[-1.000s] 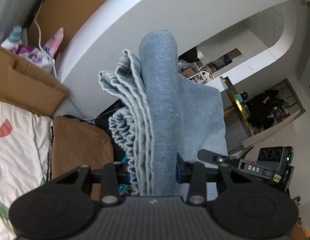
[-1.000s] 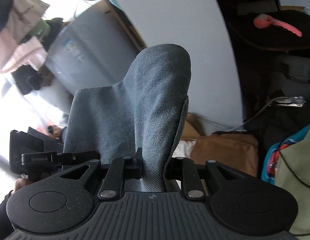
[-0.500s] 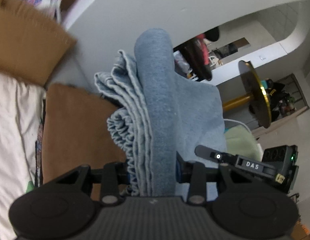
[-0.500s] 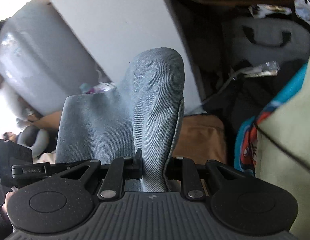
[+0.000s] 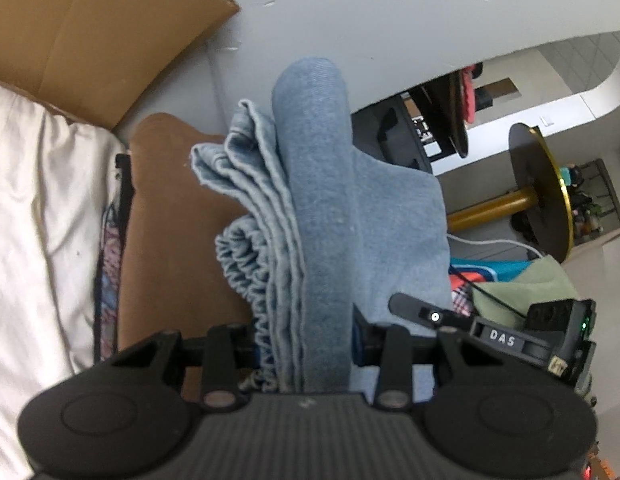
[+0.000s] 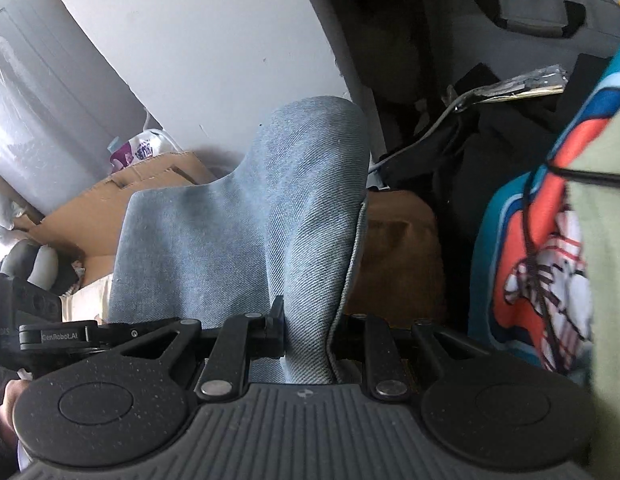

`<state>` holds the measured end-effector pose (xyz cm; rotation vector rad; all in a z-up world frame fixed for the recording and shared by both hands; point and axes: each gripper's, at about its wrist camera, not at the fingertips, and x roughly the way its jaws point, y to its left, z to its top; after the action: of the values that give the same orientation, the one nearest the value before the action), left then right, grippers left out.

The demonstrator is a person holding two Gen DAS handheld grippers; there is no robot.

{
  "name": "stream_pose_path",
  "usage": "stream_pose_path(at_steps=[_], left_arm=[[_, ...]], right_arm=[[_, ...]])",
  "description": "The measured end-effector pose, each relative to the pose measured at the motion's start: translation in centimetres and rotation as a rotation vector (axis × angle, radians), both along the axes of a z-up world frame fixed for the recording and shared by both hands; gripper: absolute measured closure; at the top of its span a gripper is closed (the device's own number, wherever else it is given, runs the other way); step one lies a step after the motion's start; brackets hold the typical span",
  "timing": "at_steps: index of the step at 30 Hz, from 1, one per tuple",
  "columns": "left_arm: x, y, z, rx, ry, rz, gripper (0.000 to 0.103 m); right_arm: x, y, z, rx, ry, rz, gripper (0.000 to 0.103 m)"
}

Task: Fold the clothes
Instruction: 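Lift and carry the folded jeans off the bed with both grippers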

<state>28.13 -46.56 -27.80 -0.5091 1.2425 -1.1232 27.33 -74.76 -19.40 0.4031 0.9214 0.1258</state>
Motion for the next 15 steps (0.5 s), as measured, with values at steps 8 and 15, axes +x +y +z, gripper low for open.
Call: stream_pose_path(at_steps=[8,15], left_arm=[[1.6,-1.2,-1.6,0.019,-0.01,-0.03,0.063],[3.0,-2.0,-1.0,0.158,-0.048,-0.075,0.054]], right_arm=[[0.9,-0.4,-2.0,0.01,0.003,-0.022,0.084],[1.5,-0.4,-3.6,-0.01,0.007,-0.038,0.084]])
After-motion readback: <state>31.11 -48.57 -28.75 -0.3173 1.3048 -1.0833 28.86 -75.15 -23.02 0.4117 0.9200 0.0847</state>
